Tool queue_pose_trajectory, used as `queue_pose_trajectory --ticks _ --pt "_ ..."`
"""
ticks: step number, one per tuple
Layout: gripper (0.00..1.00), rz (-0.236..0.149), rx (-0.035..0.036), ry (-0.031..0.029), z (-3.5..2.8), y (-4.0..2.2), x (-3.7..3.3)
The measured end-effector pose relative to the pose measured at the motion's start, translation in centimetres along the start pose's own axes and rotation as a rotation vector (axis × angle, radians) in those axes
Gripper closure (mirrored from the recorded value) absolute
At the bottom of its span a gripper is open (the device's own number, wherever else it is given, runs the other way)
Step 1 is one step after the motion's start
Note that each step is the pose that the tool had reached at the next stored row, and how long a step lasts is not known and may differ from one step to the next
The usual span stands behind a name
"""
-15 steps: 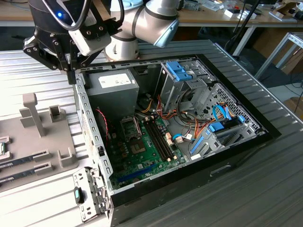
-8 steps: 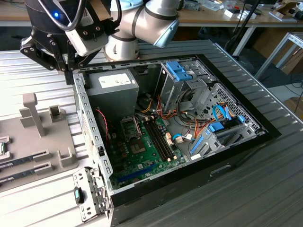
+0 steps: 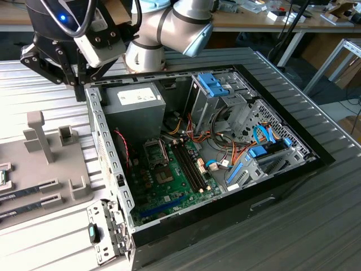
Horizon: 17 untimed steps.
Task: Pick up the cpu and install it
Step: 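Reach for the cpu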
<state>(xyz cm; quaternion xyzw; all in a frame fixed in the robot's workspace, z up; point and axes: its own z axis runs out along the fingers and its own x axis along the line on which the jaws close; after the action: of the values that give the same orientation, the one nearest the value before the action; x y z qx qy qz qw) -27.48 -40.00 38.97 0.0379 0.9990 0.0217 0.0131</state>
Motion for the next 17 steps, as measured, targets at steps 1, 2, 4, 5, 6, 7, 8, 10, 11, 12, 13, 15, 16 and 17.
queue_pose_trajectory --ticks 1,2,4,5,6,7,8,10,11,12,13,15,16,17 --pt "0.89 0.0 0.0 0.0 0.0 0.0 0.06" --pt "0.89 0.0 0.0 0.0 0.0 -0.01 0.12" --pt "0.89 0.0 0.0 0.0 0.0 -0.02 0.25" --pt "0.89 0.0 0.0 0.0 0.0 -0.02 0.34" --pt "0.89 0.0 0.0 0.0 0.0 -0.03 0.4" --pt "0.89 0.0 0.0 0.0 0.0 -0.03 0.45" --pt "0.89 0.0 0.0 0.0 0.0 -0.04 0.54" --pt "0.89 0.0 -0.0001 -0.0001 0.01 -0.05 0.63" --pt "0.89 0.0 0.0 0.0 0.0 -0.05 0.7" --pt "0.89 0.0 0.0 0.0 0.0 -0.06 0.75" --pt "0.89 0.0 0.0 0.0 0.0 -0.06 0.8" --pt "0.89 0.0 -0.0001 0.0 0.0 -0.07 0.93" --pt "0.89 0.0 -0.0001 0.0 0.0 -0.07 0.99" --pt "0.89 0.0 0.0 0.0 0.0 -0.08 1.04"
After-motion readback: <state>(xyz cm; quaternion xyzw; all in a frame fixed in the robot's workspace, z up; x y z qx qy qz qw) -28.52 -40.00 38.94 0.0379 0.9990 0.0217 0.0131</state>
